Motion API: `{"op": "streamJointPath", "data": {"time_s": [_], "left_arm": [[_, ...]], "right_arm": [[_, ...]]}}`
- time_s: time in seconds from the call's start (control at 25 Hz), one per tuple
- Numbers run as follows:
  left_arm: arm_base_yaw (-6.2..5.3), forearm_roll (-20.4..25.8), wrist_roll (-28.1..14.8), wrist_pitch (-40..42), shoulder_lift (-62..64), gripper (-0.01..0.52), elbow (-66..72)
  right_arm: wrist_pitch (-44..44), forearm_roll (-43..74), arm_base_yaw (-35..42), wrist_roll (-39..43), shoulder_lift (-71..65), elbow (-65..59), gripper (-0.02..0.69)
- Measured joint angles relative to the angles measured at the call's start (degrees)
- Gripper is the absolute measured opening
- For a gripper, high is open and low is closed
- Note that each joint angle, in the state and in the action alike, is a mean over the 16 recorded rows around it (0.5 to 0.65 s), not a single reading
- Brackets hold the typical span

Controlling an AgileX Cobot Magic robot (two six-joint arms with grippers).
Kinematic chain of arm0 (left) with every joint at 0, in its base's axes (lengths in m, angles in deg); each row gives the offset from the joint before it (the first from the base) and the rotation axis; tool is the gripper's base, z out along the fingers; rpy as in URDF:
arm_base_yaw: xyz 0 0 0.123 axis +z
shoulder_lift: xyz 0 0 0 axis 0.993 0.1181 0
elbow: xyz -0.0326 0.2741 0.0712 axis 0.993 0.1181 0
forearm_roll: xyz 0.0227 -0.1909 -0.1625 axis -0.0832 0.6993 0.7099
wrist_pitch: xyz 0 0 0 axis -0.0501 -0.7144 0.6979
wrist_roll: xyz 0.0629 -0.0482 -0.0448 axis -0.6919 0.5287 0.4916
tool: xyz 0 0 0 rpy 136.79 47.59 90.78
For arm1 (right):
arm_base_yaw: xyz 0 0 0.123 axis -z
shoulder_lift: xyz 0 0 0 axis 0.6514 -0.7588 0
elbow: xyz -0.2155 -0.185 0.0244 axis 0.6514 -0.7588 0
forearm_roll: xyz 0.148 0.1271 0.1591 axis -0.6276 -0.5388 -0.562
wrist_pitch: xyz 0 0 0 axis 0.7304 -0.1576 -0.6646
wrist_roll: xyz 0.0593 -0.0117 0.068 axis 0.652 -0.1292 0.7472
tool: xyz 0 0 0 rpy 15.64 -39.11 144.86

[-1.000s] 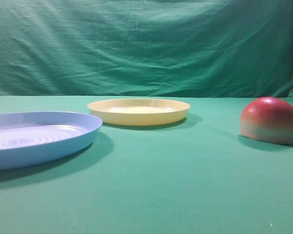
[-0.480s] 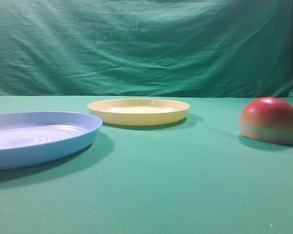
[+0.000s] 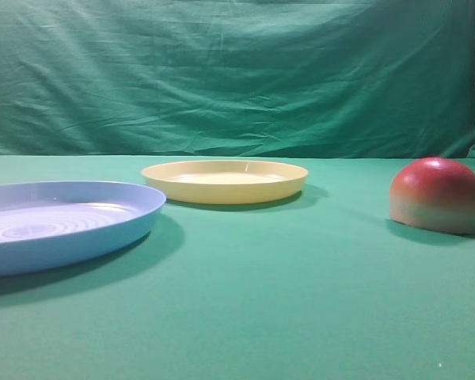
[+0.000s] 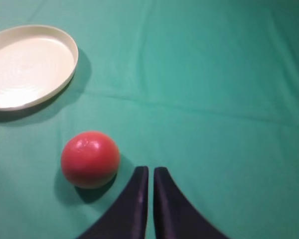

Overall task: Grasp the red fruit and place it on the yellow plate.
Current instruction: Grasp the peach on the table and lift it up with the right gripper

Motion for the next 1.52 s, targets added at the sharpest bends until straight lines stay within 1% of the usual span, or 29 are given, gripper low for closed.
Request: {"op": "streamJointPath", "data": {"time_s": [0.12,0.2,0.32,0.52,0.76,0.84,0.92,1.0,1.08,1.44,1.52], "left_arm": [[0.0,0.0,0.0,0.0,0.0,0.157,0.0],[0.0,0.0,0.0,0.0,0.0,0.157,0.0],[0.0,0.0,0.0,0.0,0.0,0.157,0.0],[0.0,0.0,0.0,0.0,0.0,0.157,0.0],[0.0,0.0,0.0,0.0,0.0,0.157,0.0],[0.0,0.0,0.0,0.0,0.0,0.157,0.0],[0.0,0.0,0.0,0.0,0.0,0.157,0.0],[0.0,0.0,0.0,0.0,0.0,0.157,0.0],[0.0,0.0,0.0,0.0,0.0,0.157,0.0],[0.0,0.0,0.0,0.0,0.0,0.157,0.0],[0.0,0.0,0.0,0.0,0.0,0.157,0.0]], "right_arm": [[1.1,-1.3,-3.4,-3.0,-3.6,0.7,0.006],[2.3,-2.0,-5.8,-4.4,-6.2,1.1,0.024],[4.7,-2.5,-9.2,-5.3,-9.9,1.4,0.086],[9.0,-3.0,-12.5,-5.9,-14.6,1.5,0.275],[12.8,-3.9,-13.5,-5.3,-18.2,1.5,0.519],[13.8,-4.2,-13.5,-5.0,-19.5,1.5,0.585],[14.8,-4.6,-13.4,-4.6,-21.1,1.5,0.633],[16.1,-5.0,-13.3,-4.3,-23.1,1.5,0.658],[17.6,-5.2,-13.1,-3.9,-25.4,1.6,0.666],[24.5,-6.0,-12.7,-3.1,-36.7,1.8,0.669],[25.9,-6.0,-12.7,-3.1,-38.5,1.9,0.658]]}}
